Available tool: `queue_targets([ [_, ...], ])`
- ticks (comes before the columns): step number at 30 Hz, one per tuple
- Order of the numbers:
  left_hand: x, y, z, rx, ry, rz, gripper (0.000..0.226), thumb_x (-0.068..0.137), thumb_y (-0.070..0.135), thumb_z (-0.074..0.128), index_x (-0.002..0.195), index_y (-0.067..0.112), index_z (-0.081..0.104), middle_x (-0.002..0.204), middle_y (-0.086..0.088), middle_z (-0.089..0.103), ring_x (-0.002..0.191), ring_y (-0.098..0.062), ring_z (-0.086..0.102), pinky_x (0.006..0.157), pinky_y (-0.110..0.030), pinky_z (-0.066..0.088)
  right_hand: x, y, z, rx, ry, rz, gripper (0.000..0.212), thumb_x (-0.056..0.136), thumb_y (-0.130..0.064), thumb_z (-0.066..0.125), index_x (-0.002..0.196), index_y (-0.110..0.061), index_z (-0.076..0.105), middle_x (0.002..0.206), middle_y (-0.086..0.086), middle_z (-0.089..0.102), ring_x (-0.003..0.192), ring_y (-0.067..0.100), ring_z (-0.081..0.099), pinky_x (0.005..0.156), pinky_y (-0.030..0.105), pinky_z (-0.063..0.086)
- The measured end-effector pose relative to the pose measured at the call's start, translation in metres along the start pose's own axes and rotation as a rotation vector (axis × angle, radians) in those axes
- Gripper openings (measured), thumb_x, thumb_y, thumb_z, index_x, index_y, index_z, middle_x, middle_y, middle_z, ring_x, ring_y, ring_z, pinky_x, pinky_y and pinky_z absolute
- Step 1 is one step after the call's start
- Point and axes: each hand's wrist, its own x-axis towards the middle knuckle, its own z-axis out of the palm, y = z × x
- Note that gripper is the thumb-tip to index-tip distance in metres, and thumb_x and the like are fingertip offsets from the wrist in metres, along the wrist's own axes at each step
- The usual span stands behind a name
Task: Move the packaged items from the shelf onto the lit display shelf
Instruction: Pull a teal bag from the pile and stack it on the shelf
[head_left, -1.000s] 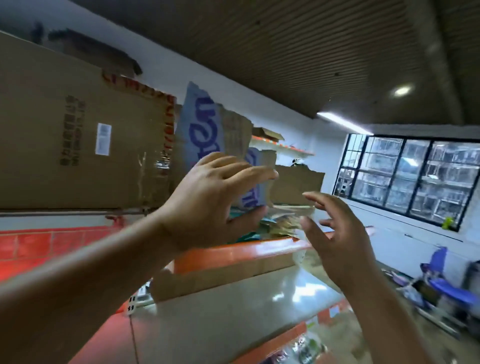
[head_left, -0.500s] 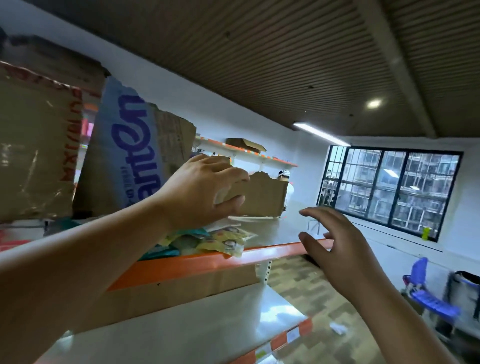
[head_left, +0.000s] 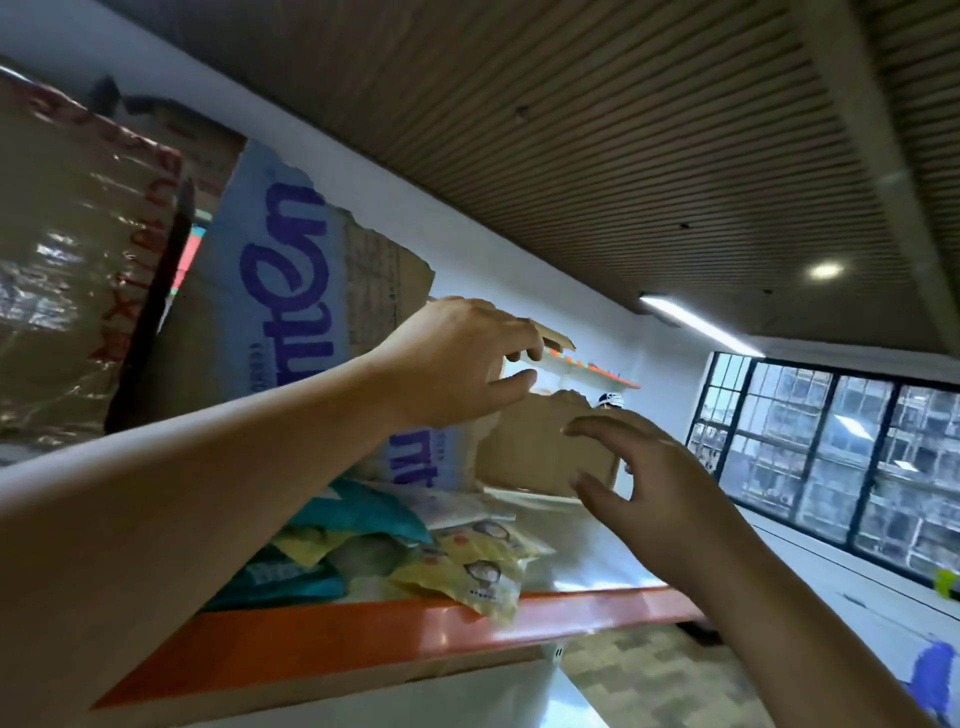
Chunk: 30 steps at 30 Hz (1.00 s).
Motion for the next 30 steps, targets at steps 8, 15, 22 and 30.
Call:
queue_targets([
  [8,-0.012,-0.038,0.038,-0.037,-0.344,-0.263,0.015,0.095,0.042,0.060,0.107,0.037,0.067,0.093,0.013,0.069,0.078,-0.004,0.063,0.070,-0.026,0.057,0.071,0.005,0.062,0.060,-0.452,-0.006,0.042,0.081,-0.050,0.066,0.123,-0.045,0.062,0.116,-0.020,0.065,0.098,0.000,0.061,0.088,0.025,0.051],
  [15,-0.063,-0.075,0.055,0.002,-0.451,-0.538,0.017,0.096,0.045,0.062,0.108,0.035,0.070,0.098,0.014,0.069,0.086,-0.001,0.062,0.078,-0.031,0.056,0.105,-0.012,0.129,0.067,-0.746,-0.249,0.064,0.086,-0.047,0.072,0.143,-0.043,0.043,0.132,-0.018,0.054,0.111,0.006,0.054,0.092,0.027,0.048],
  [22,-0.072,-0.093,0.056,0.130,-0.518,-0.716,0.016,0.094,0.045,0.064,0.106,0.038,0.071,0.098,0.018,0.068,0.091,-0.001,0.063,0.085,-0.037,0.057,0.122,-0.027,0.180,-0.041,-0.879,-0.586,0.086,0.087,-0.024,0.071,0.154,-0.045,0.021,0.134,-0.012,0.049,0.080,0.001,0.049,0.063,0.019,0.043],
  [30,-0.061,-0.083,0.036,0.141,-0.497,-0.773,0.023,0.092,0.053,0.065,0.114,0.045,0.066,0.097,0.022,0.066,0.088,0.007,0.061,0.072,-0.017,0.046,0.146,0.009,0.194,0.309,-0.737,-0.591,0.005,0.093,-0.025,0.068,0.091,-0.025,0.072,0.088,-0.008,0.067,0.085,0.005,0.060,0.073,0.016,0.045],
])
